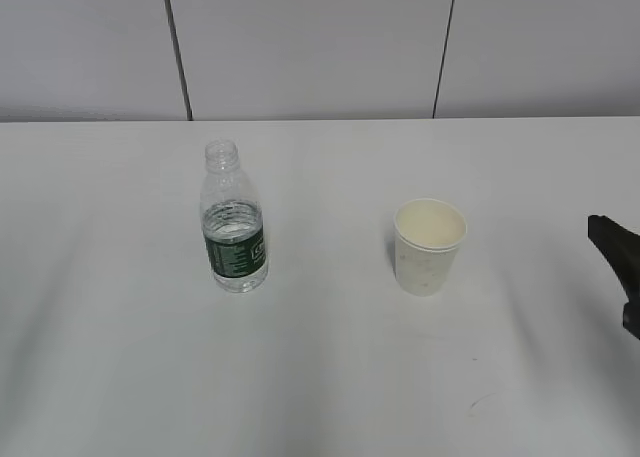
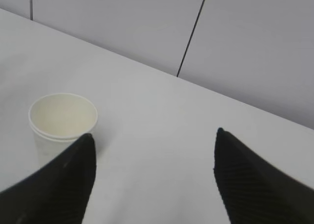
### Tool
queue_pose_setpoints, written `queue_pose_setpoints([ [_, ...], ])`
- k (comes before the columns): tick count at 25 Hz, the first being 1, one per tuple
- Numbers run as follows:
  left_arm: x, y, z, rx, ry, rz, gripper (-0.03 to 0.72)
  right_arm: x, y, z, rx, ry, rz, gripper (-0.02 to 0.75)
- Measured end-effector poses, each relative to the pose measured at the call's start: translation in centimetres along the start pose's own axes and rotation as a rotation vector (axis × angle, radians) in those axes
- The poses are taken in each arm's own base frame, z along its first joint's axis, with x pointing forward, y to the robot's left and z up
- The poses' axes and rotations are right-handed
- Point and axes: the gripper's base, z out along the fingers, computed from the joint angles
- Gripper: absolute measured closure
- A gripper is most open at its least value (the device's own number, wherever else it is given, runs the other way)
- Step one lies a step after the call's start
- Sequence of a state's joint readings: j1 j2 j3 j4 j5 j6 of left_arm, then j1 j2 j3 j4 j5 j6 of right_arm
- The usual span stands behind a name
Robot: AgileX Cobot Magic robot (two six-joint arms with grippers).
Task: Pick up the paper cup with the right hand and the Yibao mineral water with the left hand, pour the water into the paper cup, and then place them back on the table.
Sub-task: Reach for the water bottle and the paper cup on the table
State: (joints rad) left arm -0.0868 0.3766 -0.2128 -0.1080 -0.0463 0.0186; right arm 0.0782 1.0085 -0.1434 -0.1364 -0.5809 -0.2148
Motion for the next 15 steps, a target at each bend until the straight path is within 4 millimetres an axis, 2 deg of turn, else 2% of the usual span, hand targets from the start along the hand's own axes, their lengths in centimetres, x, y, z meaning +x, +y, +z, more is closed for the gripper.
queue_pose_setpoints([
  [5,1.3,-0.1,3.7,0.012,0.090,0.061,0.164,0.3,0.1,1.7,-0.026,0.025,0.007,0.153],
  [11,2.9,-1.3,7.4,0.081,0.083,0.094,0.183,1.2,0.5,3.1,-0.052,0.030,0.013,0.153],
  [15,5.7,-1.8,9.8,0.105,0.162,0.089,0.185,1.7,0.7,3.7,-0.062,0.039,0.028,0.153],
])
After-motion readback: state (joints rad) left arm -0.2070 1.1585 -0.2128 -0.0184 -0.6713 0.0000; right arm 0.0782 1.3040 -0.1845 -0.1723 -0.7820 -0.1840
